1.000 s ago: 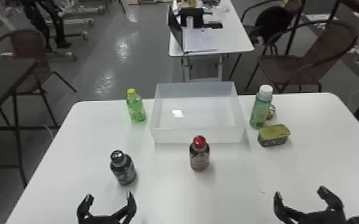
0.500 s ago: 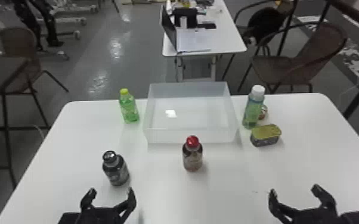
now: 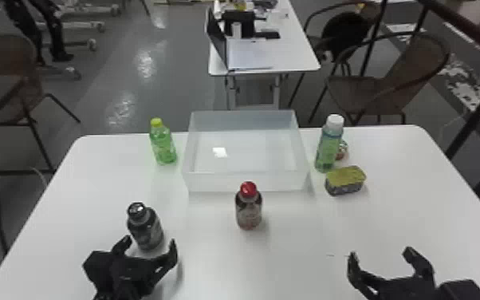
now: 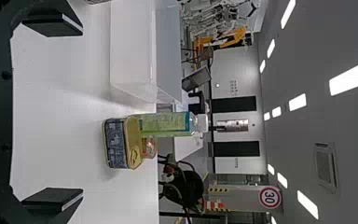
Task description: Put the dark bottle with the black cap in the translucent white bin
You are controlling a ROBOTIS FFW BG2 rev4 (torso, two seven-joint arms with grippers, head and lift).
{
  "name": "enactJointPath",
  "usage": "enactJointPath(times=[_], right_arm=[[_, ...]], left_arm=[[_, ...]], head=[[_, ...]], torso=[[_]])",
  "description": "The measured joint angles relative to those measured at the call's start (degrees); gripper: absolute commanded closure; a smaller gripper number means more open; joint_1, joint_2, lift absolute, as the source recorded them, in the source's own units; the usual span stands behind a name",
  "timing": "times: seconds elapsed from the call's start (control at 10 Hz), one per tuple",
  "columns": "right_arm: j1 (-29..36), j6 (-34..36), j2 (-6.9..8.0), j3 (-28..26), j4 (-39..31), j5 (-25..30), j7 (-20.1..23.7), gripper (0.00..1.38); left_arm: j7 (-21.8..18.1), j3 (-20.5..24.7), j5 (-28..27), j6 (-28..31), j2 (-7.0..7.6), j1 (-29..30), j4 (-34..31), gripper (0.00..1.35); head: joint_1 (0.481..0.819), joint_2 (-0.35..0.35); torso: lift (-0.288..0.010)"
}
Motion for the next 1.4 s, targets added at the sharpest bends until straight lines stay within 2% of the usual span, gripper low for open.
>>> enactJointPath(times=[0.3,0.4,0.5,0.6,0.7,0.9,1.0,1.2,1.4], right_arm=[[-0.1,0.0,0.13,0.0,0.3,-0.2,0.0,0.08],[-0.2,-0.1,0.17,0.0,0.4,-0.3,0.1,0.08],[-0.3,-0.1,0.21,0.0,0.4,-0.3,0.1,0.09],[-0.3,-0.1,0.22,0.0,0.5,-0.3,0.1,0.09],[-0.4,-0.1,0.23,0.0,0.6,-0.5,0.1,0.09],[-0.3,-0.1,0.2,0.0,0.6,-0.6,0.1,0.09],[-0.3,-0.1,0.18,0.0,0.6,-0.6,0.1,0.09],[-0.3,-0.1,0.22,0.0,0.8,-0.9,0.1,0.09],[-0.5,-0.1,0.23,0.0,1.0,-1.0,0.1,0.09]], left_arm=[[-1.7,3.5,-3.6,1.5,-0.06,-5.1,4.0,0.1],[-2.9,4.7,-4.7,1.7,-0.08,-6.6,5.6,0.26],[-4.0,6.0,-6.2,1.9,-0.09,-7.6,6.7,0.71],[-4.2,6.9,-7.7,1.9,-0.11,-8.1,7.2,0.79],[-3.9,7.7,-8.8,1.8,-0.54,-8.1,7.3,0.79],[-3.8,9.7,-11.9,0.6,-2.79,-7.8,6.5,0.79],[-3.8,9.7,-12.8,2.3,-3.57,-7.3,3.6,0.79],[-3.8,9.1,-15.5,9.1,-4.45,-6.2,-5.3,0.79],[-6.6,6.6,-14.2,16.1,-3.86,-8.3,-11.6,0.79]], head=[[0.695,0.089],[0.695,0.092],[0.695,0.1],[0.695,0.107],[0.695,0.112],[0.695,0.105],[0.695,0.095],[0.695,0.079],[0.695,0.053]], torso=[[-0.059],[-0.059],[-0.059],[-0.059],[-0.059],[-0.059],[-0.059],[-0.059],[-0.059]])
